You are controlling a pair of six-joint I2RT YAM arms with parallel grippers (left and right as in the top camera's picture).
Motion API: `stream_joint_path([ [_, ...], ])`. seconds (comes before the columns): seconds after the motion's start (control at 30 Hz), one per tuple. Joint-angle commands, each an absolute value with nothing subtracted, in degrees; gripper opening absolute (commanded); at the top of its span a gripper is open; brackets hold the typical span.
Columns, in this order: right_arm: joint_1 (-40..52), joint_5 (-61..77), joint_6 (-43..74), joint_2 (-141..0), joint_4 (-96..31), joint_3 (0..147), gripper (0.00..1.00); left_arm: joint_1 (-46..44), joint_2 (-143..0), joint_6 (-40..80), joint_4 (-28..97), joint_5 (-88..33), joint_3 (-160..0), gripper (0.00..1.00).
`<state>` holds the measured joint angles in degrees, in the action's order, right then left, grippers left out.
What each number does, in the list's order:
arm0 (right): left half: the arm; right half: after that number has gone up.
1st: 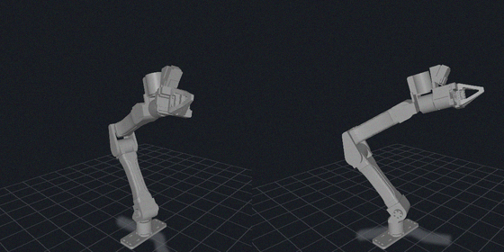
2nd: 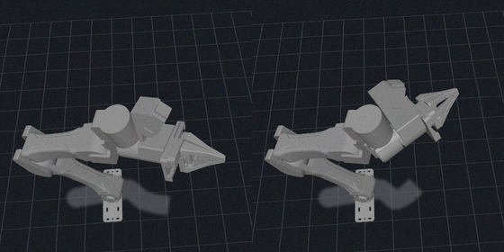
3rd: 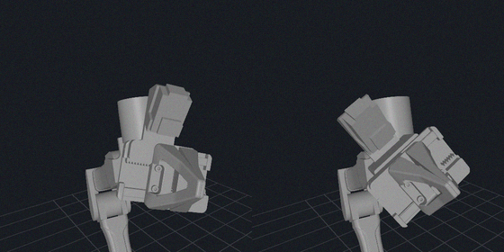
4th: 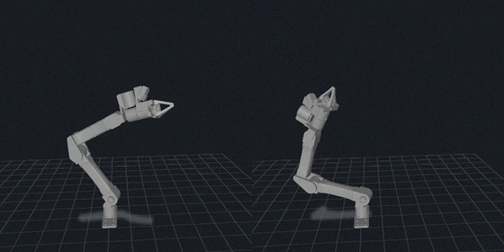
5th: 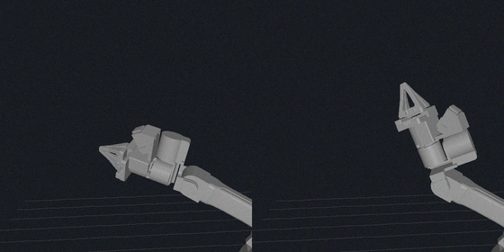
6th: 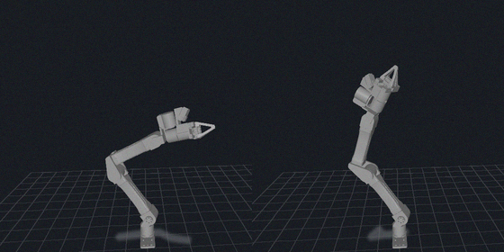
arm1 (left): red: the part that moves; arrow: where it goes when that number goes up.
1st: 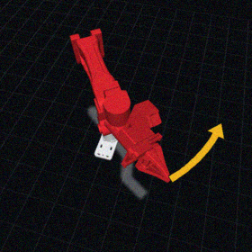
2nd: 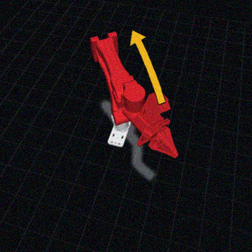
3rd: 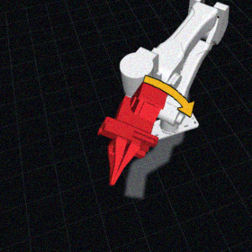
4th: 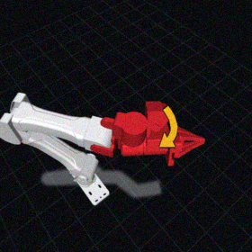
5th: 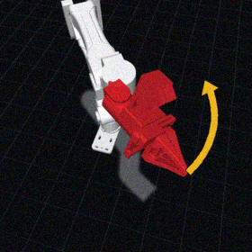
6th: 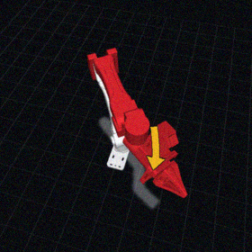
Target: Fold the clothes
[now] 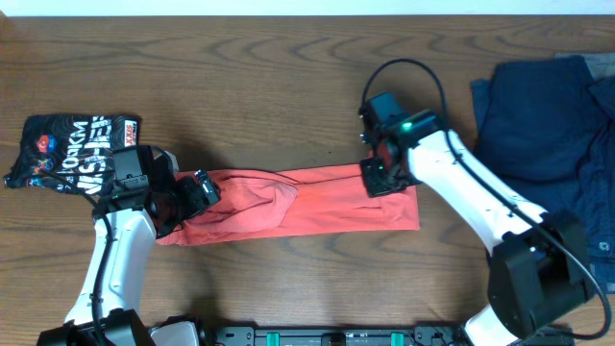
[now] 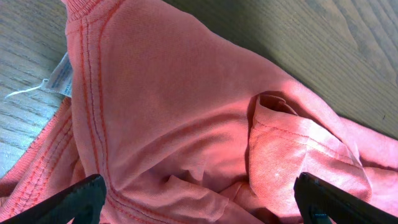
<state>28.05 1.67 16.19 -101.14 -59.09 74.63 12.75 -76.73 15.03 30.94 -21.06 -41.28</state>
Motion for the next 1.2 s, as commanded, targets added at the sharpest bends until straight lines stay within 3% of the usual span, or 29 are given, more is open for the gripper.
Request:
stream_joint_path([
  [0.0, 30.9, 3.6, 19.3, -102.3, -57.5, 74.9, 0.02, 13.1, -76.7, 15.1, 31.3, -21.5, -41.2, 0.98],
  [0.4, 35.0, 6.5, 22.3, -102.3, -51.8, 74.9, 0.08, 13.1, -76.7, 15.1, 31.5, -21.4, -41.2, 0.98],
  [0.43, 35.3, 6.5, 22.3, -102.3, -51.7, 74.9, 0.12, 13.1, -76.7, 15.1, 31.5, -21.4, -41.2, 0.98],
  [0.53, 36.1, 6.9, 22.0, -102.3, -51.3, 74.9, 0.36, 13.1, -76.7, 15.1, 31.5, -21.4, -41.2, 0.98],
  [0.7, 36.9, 18.7, 9.5, -102.3, -50.3, 74.9, 0.49, 13.1, -76.7, 15.1, 31.5, -21.4, -41.2, 0.98],
  [0.87, 36.1, 14.5, 9.6, -102.3, -50.3, 74.9, 0.41, 13.1, -76.7, 15.1, 31.5, -21.4, -41.2, 0.98],
  [1.03, 35.0, -2.2, 20.1, -102.3, -50.9, 74.9, 0.44, 13.1, -76.7, 15.1, 31.5, -21.4, -41.2, 0.98],
  [1.17, 34.8, -10.4, 28.7, -102.4, -52.1, 74.7, 0.36, 13.1, -76.7, 15.1, 31.5, -21.4, -41.2, 0.98],
])
